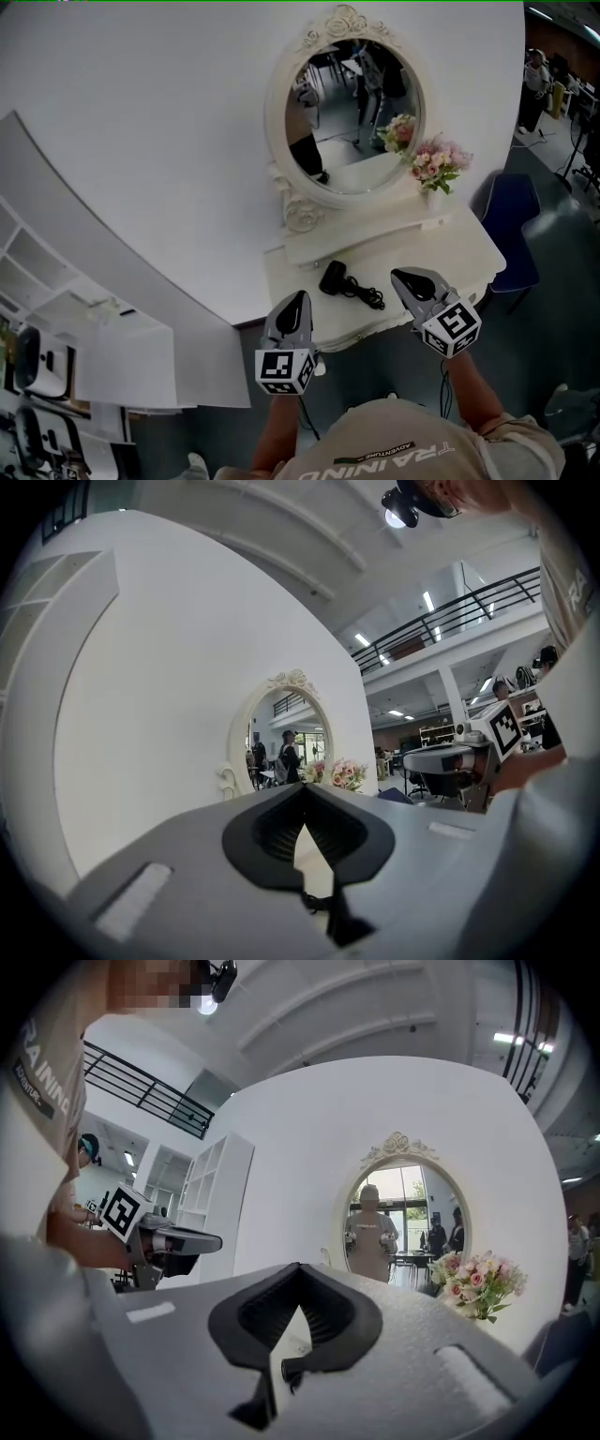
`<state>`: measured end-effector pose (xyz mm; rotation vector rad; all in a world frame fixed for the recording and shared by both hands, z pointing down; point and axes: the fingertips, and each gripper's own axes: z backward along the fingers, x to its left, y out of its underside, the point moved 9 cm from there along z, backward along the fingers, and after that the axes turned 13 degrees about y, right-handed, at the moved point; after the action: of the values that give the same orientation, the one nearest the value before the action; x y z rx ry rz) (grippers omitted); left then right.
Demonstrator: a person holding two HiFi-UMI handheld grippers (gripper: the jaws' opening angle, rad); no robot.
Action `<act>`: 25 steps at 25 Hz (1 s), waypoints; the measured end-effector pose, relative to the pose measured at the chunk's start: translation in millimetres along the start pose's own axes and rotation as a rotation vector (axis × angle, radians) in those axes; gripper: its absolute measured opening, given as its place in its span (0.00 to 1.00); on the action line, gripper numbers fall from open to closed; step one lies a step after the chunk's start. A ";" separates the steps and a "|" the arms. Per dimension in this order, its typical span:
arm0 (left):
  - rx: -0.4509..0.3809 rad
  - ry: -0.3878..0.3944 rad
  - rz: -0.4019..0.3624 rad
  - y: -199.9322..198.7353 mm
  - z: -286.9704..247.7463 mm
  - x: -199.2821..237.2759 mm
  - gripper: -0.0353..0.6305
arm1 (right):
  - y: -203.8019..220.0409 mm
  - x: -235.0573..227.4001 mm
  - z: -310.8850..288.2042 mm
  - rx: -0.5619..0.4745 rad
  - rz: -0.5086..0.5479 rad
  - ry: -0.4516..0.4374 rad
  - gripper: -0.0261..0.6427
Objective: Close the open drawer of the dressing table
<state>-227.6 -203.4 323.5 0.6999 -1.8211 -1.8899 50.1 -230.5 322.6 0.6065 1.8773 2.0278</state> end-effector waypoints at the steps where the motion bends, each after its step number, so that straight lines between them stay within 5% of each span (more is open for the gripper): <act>1: 0.002 0.001 0.005 1.2 0.4 -2.1 0.08 | 1.5 -0.2 1.7 0.003 -0.003 0.003 0.04; 11: 0.027 -0.014 0.008 4.6 11.8 -7.0 0.08 | 21.3 9.0 1.4 0.033 -0.068 -0.039 0.04; 25: 0.032 0.004 0.035 14.1 18.2 -3.9 0.08 | 19.8 20.5 3.4 0.047 -0.029 -0.022 0.04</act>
<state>-236.5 -187.4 338.1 0.6779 -1.8526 -1.8394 35.3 -219.2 344.4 0.6078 1.9150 1.9565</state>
